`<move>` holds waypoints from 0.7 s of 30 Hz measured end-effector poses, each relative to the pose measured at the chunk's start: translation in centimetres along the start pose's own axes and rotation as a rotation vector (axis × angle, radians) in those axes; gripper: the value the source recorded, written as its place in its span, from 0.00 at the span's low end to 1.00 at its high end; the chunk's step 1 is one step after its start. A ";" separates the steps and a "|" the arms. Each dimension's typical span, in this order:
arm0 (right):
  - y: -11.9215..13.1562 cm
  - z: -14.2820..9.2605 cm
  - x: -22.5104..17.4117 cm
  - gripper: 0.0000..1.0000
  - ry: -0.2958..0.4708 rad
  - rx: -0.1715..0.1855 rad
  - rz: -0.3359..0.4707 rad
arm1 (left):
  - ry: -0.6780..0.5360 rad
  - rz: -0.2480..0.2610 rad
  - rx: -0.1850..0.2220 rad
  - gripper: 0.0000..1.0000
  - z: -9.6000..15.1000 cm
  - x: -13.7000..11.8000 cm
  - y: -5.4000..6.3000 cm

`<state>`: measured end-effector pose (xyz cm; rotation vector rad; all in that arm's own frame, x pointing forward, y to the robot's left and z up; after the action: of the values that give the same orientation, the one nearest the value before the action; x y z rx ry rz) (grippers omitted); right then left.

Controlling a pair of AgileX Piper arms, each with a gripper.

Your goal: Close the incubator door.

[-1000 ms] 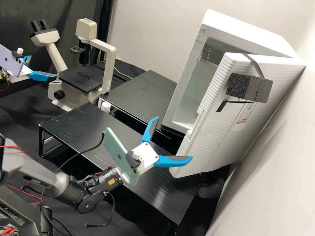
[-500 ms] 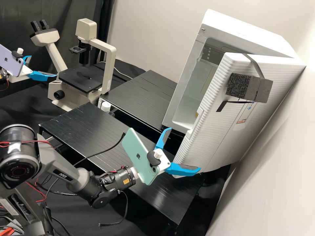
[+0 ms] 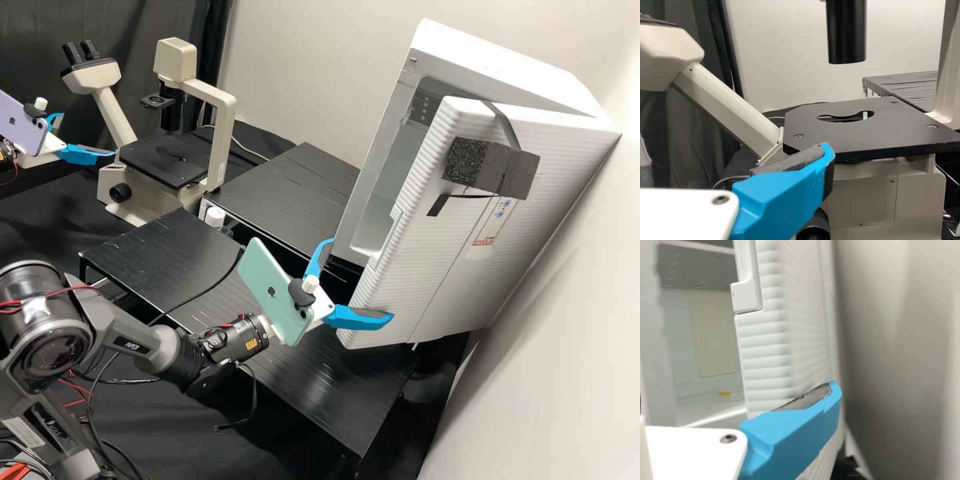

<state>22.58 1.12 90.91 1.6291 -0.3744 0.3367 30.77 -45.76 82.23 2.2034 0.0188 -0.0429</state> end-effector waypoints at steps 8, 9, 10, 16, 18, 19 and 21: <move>-2.2 -3.3 0.4 1.00 0.135 -0.044 -0.092 | 0.000 0.000 0.000 1.00 0.0 0.0 0.0; -2.3 -3.5 0.4 1.00 0.142 -0.049 -0.098 | 0.000 0.000 0.000 1.00 0.0 0.0 0.0; -2.4 -3.6 0.3 1.00 0.146 -0.049 -0.102 | 0.000 0.000 0.000 1.00 0.0 0.0 0.0; -3.0 -3.9 0.3 1.00 0.157 -0.042 -0.123 | 0.000 0.000 0.000 1.00 0.0 0.0 0.0; -3.1 -3.7 0.3 1.00 0.150 -0.043 -0.128 | 0.000 0.000 0.000 1.00 0.0 0.0 0.0; -3.2 -3.6 0.4 1.00 0.146 -0.044 -0.131 | 0.000 0.000 0.000 1.00 0.0 0.0 0.0; -3.5 -3.4 0.4 1.00 0.140 -0.042 -0.142 | 0.000 0.000 0.000 1.00 0.0 0.0 0.0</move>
<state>24.49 4.79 88.26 1.5711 -0.1575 0.3307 30.77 -45.76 82.23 2.2034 0.0188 -0.0429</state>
